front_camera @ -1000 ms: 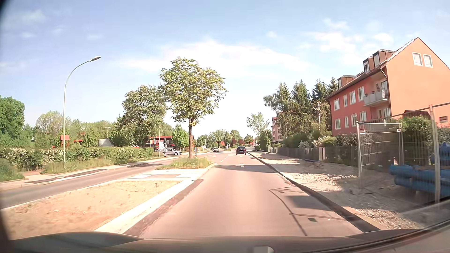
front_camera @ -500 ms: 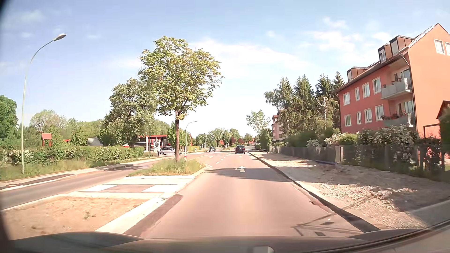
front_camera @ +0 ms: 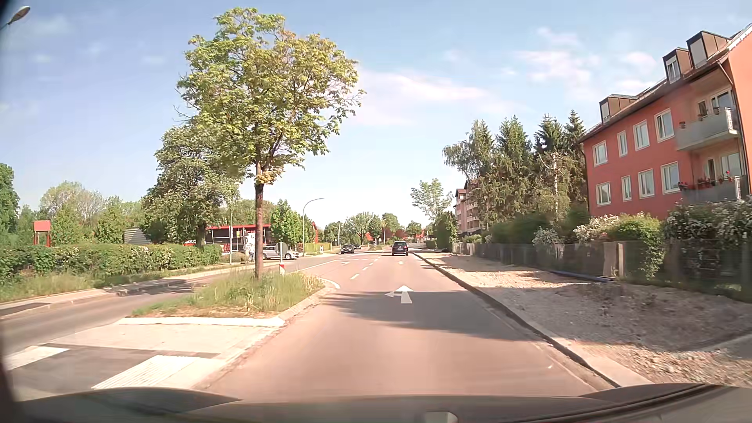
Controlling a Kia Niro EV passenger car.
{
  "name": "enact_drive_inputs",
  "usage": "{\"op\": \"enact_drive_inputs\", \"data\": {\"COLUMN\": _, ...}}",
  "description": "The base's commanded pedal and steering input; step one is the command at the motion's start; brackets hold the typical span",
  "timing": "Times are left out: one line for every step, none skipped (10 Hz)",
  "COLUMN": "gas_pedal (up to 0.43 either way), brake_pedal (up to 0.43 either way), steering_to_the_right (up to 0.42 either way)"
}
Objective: Follow the waypoints while adhering to traffic rules and regulations
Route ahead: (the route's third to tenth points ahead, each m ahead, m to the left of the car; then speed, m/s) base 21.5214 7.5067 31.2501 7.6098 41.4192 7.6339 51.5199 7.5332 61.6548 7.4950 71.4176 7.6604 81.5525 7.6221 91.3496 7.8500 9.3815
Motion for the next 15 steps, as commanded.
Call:
{"op": "enact_drive_inputs", "data": {"gas_pedal": 0.177, "brake_pedal": 0.0, "steering_to_the_right": 0.001}}
{"op": "enact_drive_inputs", "data": {"gas_pedal": 0.177, "brake_pedal": 0.0, "steering_to_the_right": 0.001}}
{"op": "enact_drive_inputs", "data": {"gas_pedal": 0.177, "brake_pedal": 0.0, "steering_to_the_right": 0.001}}
{"op": "enact_drive_inputs", "data": {"gas_pedal": 0.177, "brake_pedal": 0.0, "steering_to_the_right": 0.001}}
{"op": "enact_drive_inputs", "data": {"gas_pedal": 0.177, "brake_pedal": 0.0, "steering_to_the_right": 0.001}}
{"op": "enact_drive_inputs", "data": {"gas_pedal": 0.177, "brake_pedal": 0.0, "steering_to_the_right": 0.0}}
{"op": "enact_drive_inputs", "data": {"gas_pedal": 0.177, "brake_pedal": 0.0, "steering_to_the_right": -0.001}}
{"op": "enact_drive_inputs", "data": {"gas_pedal": 0.177, "brake_pedal": 0.0, "steering_to_the_right": -0.003}}
{"op": "enact_drive_inputs", "data": {"gas_pedal": 0.177, "brake_pedal": 0.0, "steering_to_the_right": -0.003}}
{"op": "enact_drive_inputs", "data": {"gas_pedal": 0.177, "brake_pedal": 0.0, "steering_to_the_right": -0.003}}
{"op": "enact_drive_inputs", "data": {"gas_pedal": 0.157, "brake_pedal": 0.0, "steering_to_the_right": -0.004}}
{"op": "enact_drive_inputs", "data": {"gas_pedal": 0.157, "brake_pedal": 0.0, "steering_to_the_right": -0.005}}
{"op": "enact_drive_inputs", "data": {"gas_pedal": 0.157, "brake_pedal": 0.0, "steering_to_the_right": -0.005}}
{"op": "enact_drive_inputs", "data": {"gas_pedal": 0.157, "brake_pedal": 0.0, "steering_to_the_right": -0.006}}
{"op": "enact_drive_inputs", "data": {"gas_pedal": 0.157, "brake_pedal": 0.0, "steering_to_the_right": -0.006}}
